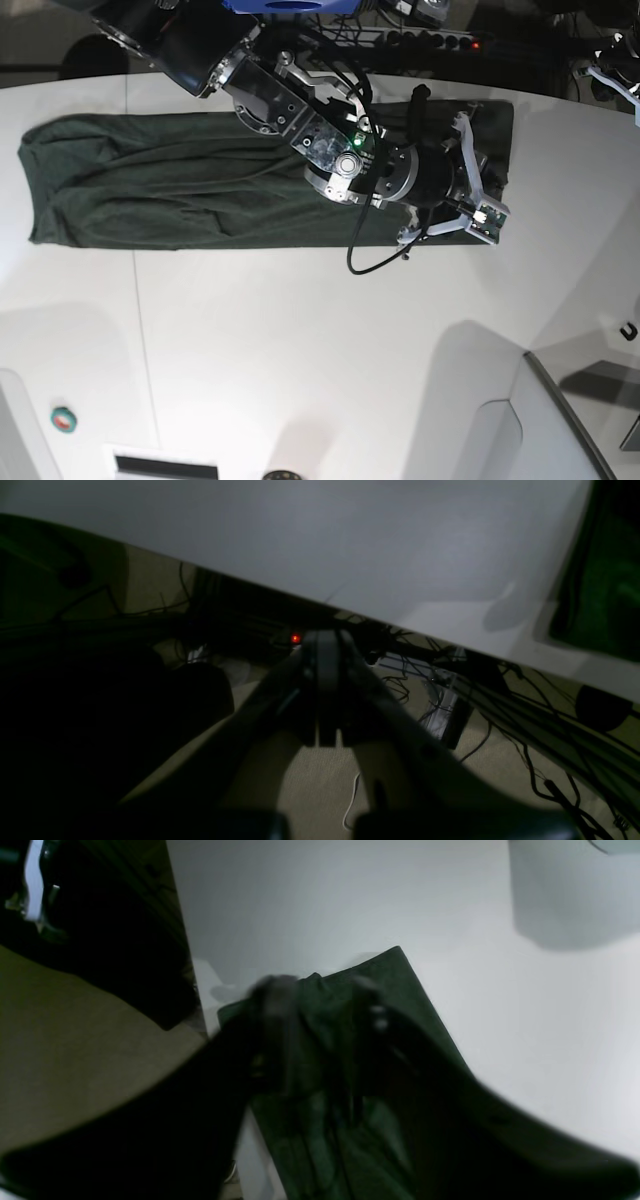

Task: Layout the t-shirt on the table in an organized manner, then fold the t-shirt properly
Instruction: 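Drag the sleeve along the shirt toward the left gripper's end, then release the sleeve and move the right gripper to the shirt end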

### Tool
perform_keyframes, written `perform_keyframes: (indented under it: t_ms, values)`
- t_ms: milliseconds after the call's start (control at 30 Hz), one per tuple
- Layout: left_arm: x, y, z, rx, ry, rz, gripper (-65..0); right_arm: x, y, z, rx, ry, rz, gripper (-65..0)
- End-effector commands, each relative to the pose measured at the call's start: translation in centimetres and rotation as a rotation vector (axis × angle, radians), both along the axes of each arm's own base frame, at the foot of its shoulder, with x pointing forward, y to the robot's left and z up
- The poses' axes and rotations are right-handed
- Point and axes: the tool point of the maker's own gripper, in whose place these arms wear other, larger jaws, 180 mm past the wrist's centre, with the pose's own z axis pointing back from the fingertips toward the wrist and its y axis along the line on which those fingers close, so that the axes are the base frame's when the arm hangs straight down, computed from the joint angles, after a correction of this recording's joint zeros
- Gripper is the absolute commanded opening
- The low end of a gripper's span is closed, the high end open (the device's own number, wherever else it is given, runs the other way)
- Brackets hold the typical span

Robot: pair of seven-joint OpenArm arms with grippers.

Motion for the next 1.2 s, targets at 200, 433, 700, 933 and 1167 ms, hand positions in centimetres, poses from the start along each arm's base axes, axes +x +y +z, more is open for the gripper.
perform_keyframes:
  t_ms: [200, 433, 700, 933, 1167]
  values:
    - [0.7, 0.8, 1.0, 0.026, -0.022, -0.009, -65.0, 4.0, -1.7, 6.6, 0.153, -0.093, -0.118, -41.6]
    - [0.6, 0.9, 1.0, 0.027, -0.025, -0.006, -65.0, 11.5, -20.8, 3.8, -0.003, -0.053, -0.607, -42.9]
    - [1.9, 0.8, 1.3, 0.024, -0.056, -0.005, -65.0, 9.5, -42.6, -4.8, -0.160, 0.168, -1.167, -62.3]
    - [2.5, 0.7, 1.4, 0.024, -0.068, -0.008, -65.0, 7.8, -49.1, -10.2, -0.235, 0.259, -1.271, -65.0]
    - [2.0, 0.9, 1.4, 0.027, -0.059, -0.004, -65.0, 8.2, -51.8, -10.0, -0.265, 0.222, -1.290, -65.0]
